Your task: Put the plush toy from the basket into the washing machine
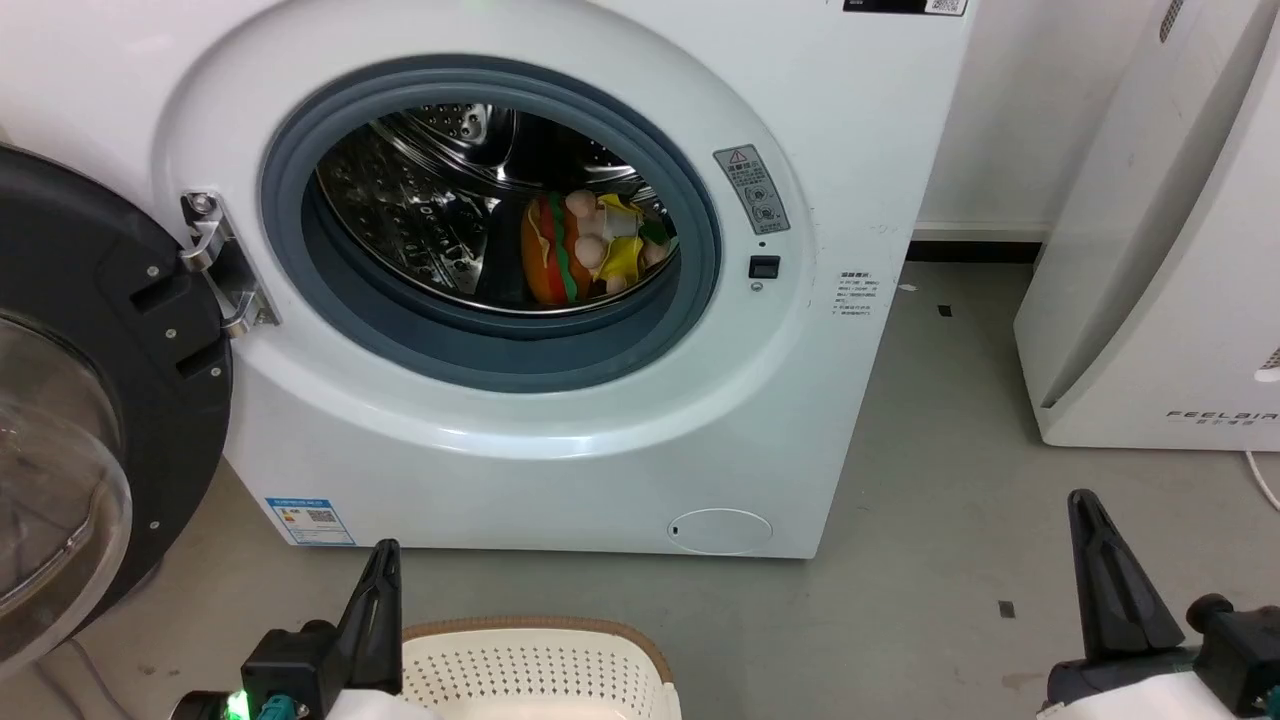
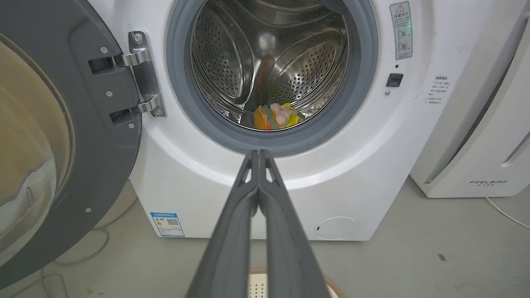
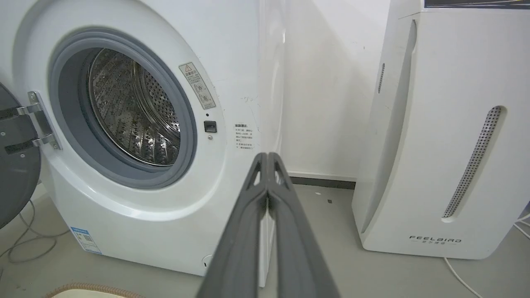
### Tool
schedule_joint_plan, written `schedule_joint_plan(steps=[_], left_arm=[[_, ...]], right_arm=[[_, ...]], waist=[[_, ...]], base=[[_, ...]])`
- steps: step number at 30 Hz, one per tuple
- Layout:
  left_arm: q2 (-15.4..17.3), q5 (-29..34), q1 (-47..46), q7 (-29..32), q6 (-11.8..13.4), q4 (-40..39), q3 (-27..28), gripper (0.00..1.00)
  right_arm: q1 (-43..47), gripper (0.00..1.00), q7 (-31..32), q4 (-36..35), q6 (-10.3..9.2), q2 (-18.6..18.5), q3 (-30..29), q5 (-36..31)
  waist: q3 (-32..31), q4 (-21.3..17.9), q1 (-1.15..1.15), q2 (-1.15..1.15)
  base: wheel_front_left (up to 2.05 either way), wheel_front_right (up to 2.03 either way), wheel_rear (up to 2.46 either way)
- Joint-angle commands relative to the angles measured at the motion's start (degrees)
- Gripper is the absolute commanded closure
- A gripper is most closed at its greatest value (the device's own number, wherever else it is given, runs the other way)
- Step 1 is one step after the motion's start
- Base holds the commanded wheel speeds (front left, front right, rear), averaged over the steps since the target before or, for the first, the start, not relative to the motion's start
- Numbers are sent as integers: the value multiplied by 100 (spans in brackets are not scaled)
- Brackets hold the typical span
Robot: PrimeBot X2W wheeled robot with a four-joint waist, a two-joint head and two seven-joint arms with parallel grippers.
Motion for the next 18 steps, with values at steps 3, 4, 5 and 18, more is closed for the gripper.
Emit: schedule_joint_plan(steps=[3, 4, 5, 18], left_arm=[[-48, 83, -115, 55, -32, -47, 58, 100], [-53, 94, -119, 67, -36, -50, 64, 100], [-58, 104, -123, 78, -40, -53, 70, 100], [-120, 231, -169, 219, -91, -89, 147, 100]], right_arm=[[-114, 100, 55, 34, -2, 0, 35, -66], [-119, 100, 67, 40, -2, 0, 40, -70], [-124, 100, 79, 45, -2, 0, 45, -75], [-184, 100, 220, 108, -2, -1, 107, -128]], waist=[[0, -8, 0, 0], [0, -10, 0, 0], [0, -13, 0, 0], [1, -42, 0, 0]], base=[[0, 0, 0], [0, 0, 0], [0, 0, 0], [0, 0, 0]])
